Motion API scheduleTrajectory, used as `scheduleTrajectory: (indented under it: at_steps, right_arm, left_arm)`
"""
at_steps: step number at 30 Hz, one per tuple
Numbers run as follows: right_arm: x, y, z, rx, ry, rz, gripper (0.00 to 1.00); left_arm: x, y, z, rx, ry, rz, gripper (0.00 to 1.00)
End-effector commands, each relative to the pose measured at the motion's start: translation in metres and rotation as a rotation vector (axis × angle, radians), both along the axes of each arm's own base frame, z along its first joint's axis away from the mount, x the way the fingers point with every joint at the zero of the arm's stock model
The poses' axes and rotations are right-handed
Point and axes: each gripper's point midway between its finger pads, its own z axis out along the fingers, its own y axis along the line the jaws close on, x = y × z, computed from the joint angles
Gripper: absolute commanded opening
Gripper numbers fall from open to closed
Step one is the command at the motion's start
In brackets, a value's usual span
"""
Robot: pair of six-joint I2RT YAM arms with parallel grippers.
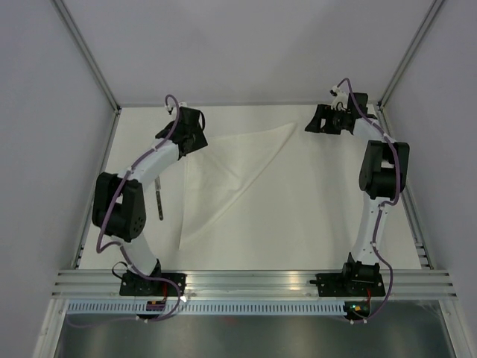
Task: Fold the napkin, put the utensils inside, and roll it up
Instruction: Fold the napkin at the center of the board, then smooth out the napkin at the center of the board.
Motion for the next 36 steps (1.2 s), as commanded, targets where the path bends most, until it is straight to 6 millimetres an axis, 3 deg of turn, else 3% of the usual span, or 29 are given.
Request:
scheduleTrajectory:
  at_steps: [1,3,4,9,14,19,21,25,33,36]
  right_arm:
    - [0.022,0.021,0.007,0.120,-0.033,0.029,0.85]
    - [0.025,0.026,0.002,0.119,-0.051,0.024,0.86]
    - [0.025,0.033,-0.001,0.121,-0.050,0.033,0.86]
    - [0.032,0.057,-0.005,0.176,-0.031,0.058,0.87]
    - [0.033,0.073,-0.020,0.200,0.016,0.056,0.87]
    - [0.034,0.074,-0.034,0.201,0.057,0.010,0.86]
    - [0.029,0.089,-0.042,0.192,0.076,0.016,0.85]
    - [0.031,0.084,-0.049,0.176,0.087,-0.028,0.83]
    - [0.035,0.089,-0.061,0.212,0.131,-0.072,0.74]
    - [0.036,0.090,-0.062,0.212,0.132,-0.077,0.66]
  left_arm:
    - [-0.045,-0.051,-0.002,-0.166,-0.016,-0.067,0.56]
    - [-0.064,-0.063,-0.015,-0.189,0.005,-0.077,0.52]
    - [-0.082,-0.069,-0.034,-0.207,0.049,-0.066,0.49]
    - [-0.114,-0.067,-0.083,-0.276,0.095,0.015,0.39]
    - [-0.124,-0.065,-0.088,-0.329,0.077,0.053,0.36]
    - [-0.130,-0.063,-0.091,-0.346,0.085,0.082,0.33]
    - [-0.136,-0.061,-0.096,-0.358,0.097,0.106,0.31]
    - [-0.143,-0.061,-0.099,-0.367,0.097,0.132,0.29]
    - [-0.157,-0.060,-0.113,-0.401,0.138,0.188,0.20]
    - [-0.161,-0.060,-0.116,-0.400,0.147,0.188,0.18]
